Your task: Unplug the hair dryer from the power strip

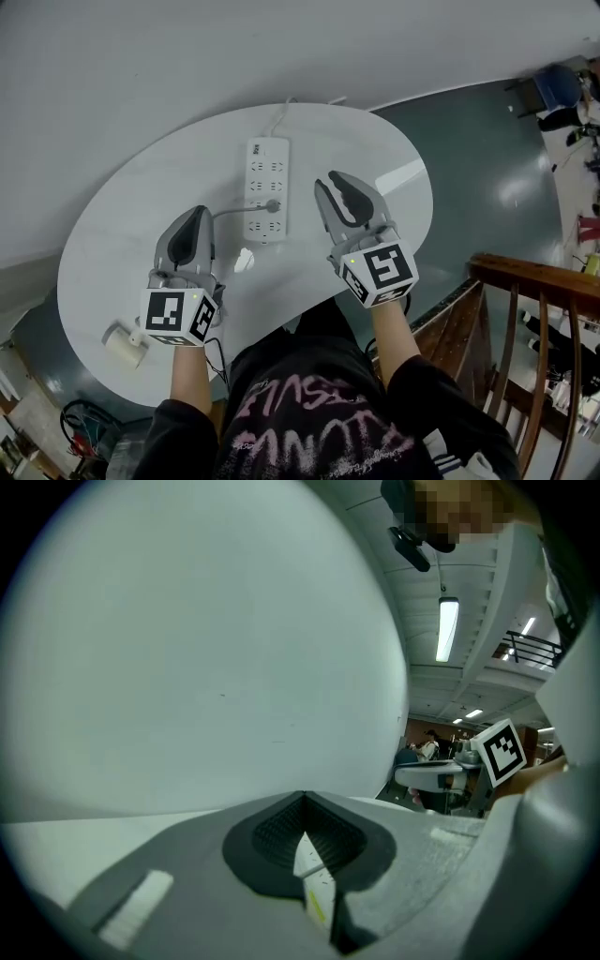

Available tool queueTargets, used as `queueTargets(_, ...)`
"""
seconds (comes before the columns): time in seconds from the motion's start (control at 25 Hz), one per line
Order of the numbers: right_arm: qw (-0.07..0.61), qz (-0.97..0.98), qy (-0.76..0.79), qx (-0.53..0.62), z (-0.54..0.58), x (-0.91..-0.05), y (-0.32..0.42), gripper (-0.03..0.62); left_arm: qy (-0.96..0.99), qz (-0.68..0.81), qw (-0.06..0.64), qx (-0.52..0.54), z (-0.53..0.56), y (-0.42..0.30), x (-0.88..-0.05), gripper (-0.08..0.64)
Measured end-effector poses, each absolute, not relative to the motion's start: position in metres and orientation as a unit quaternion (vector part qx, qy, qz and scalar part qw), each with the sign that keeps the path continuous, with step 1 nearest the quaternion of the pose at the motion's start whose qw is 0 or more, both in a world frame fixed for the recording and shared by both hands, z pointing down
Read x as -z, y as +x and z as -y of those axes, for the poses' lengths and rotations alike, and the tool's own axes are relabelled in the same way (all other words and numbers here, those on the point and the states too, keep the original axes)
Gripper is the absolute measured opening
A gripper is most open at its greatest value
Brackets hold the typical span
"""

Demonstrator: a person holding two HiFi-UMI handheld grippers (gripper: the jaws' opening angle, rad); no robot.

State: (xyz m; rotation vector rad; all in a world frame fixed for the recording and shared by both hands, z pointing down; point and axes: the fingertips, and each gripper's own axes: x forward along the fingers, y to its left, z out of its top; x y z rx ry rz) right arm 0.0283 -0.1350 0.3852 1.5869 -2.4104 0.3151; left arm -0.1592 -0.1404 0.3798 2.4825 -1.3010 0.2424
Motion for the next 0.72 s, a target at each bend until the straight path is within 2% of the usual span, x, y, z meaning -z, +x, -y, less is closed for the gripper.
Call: queueTargets(0.72, 0.116, 0.837, 0.52, -0.125, 0.144, -0.4, 0.032, 0.103, 0.864, 0.464, 0.168, -0.096, 0.145, -0.15, -0.39, 0.0)
